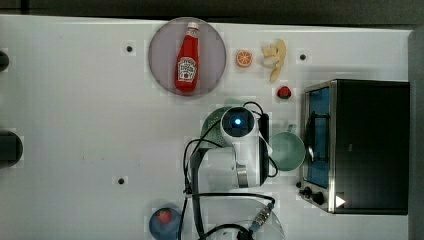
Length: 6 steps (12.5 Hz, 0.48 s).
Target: Drag strainer left to right.
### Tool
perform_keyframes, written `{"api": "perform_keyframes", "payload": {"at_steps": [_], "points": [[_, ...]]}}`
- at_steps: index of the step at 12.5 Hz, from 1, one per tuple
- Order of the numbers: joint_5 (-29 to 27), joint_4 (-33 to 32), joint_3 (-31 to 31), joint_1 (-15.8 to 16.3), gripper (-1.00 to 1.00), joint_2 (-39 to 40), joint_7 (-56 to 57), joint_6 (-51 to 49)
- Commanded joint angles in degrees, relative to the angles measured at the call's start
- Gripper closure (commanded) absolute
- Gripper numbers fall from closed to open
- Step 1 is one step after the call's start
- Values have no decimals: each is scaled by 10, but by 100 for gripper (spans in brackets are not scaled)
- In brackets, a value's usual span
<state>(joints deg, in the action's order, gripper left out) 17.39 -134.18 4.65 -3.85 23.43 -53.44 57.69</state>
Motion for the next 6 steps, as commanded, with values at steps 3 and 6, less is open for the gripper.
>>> {"api": "perform_keyframes", "payload": {"at_steps": [3,6], "points": [[-10,-13,-57,1,-100,-104,156,-19],[-65,-17,-74,1,-100,-229,275,-115]]}}
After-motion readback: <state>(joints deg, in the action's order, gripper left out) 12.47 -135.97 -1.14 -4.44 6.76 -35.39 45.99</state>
